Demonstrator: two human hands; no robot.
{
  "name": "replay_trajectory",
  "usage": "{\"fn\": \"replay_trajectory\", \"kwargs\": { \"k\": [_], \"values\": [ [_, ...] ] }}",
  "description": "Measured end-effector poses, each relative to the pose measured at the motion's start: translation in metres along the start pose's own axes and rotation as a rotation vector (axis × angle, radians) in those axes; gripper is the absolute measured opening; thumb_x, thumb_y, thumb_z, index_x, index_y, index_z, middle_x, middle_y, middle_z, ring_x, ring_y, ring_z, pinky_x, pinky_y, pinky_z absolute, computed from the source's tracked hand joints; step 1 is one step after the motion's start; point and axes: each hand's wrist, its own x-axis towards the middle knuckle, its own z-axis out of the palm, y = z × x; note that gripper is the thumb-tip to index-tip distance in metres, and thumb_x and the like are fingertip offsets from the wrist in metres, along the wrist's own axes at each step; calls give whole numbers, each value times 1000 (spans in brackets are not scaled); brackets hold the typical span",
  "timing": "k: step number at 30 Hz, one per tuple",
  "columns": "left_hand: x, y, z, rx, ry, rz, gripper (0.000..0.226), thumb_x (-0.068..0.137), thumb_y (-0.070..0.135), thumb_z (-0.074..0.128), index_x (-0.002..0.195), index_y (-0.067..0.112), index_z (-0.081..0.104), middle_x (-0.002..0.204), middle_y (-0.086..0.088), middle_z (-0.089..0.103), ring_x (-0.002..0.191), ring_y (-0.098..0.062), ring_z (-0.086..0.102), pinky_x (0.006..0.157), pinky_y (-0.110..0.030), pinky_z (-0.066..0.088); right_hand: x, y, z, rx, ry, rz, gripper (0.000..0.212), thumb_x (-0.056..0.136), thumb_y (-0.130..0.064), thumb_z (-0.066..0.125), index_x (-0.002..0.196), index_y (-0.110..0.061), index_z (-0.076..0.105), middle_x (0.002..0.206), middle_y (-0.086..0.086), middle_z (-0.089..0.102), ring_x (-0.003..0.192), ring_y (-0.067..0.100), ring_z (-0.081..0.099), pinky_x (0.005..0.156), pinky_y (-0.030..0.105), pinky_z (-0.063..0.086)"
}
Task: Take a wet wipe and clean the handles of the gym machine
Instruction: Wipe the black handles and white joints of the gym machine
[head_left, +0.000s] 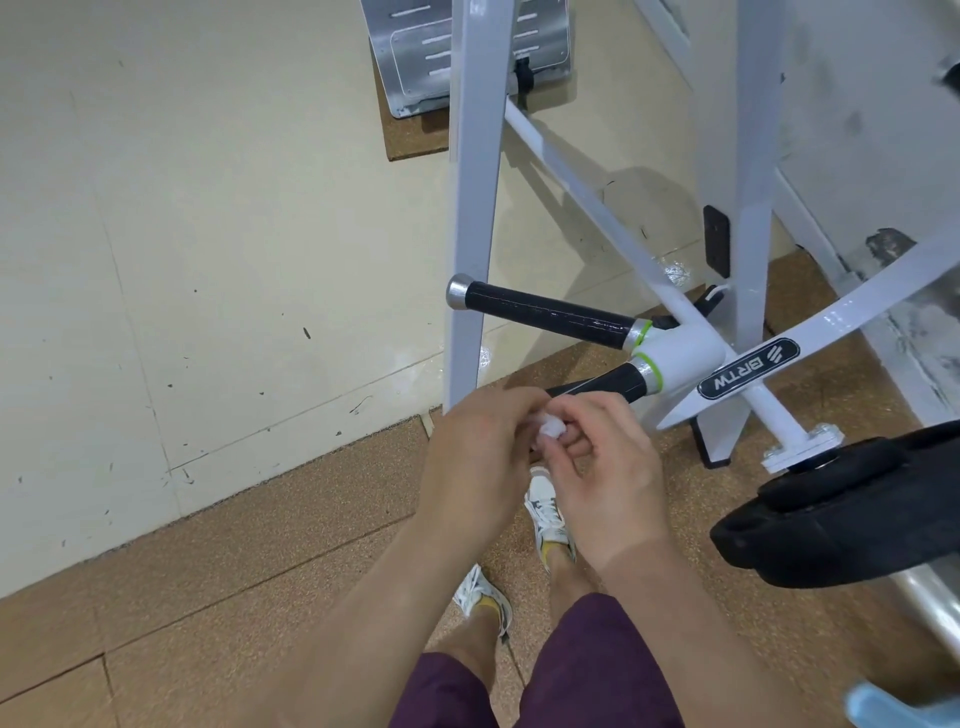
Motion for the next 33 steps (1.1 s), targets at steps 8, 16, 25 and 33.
{"fn": "replay_trajectory", "kwargs": {
  "k": [8, 16, 25, 33],
  "values": [
    [-23, -26, -11, -33, -39, -2, 48, 87, 14, 63, 127, 36, 53, 109, 11, 67, 96, -13, 56, 77, -26, 44, 22, 12, -6, -190, -38, -269, 12, 86, -8, 62, 90, -4, 73, 82, 6, 63, 71, 20, 59, 62, 35, 53],
    [-21, -28, -12, 100, -33, -27, 20, 87, 26, 64, 106, 28, 68, 99, 11, 69, 93, -14, 51, 72, -19, 29, 1, 2, 17, -310, 37, -216, 16, 87, -5, 53, 89, -3, 69, 88, 10, 63, 75, 24, 61, 69, 22, 43],
    [-21, -25, -12, 137, -11, -48, 22, 87, 28, 63, 108, 28, 68, 98, 12, 69, 86, -11, 44, 69, -23, 28, -5, 7, 17, -313, 110, -171, 17, 80, 9, 61, 93, -1, 67, 91, 13, 60, 73, 25, 59, 62, 33, 52],
    [-23, -18, -12, 147, -29, -51, 23, 88, 20, 62, 110, 25, 67, 100, 9, 68, 90, -15, 48, 70, -25, 32, 15, 22, -2, -361, 236, -27, 18, 83, 7, 59, 97, -1, 67, 95, 13, 59, 76, 26, 58, 70, 21, 42]
  ]
}}
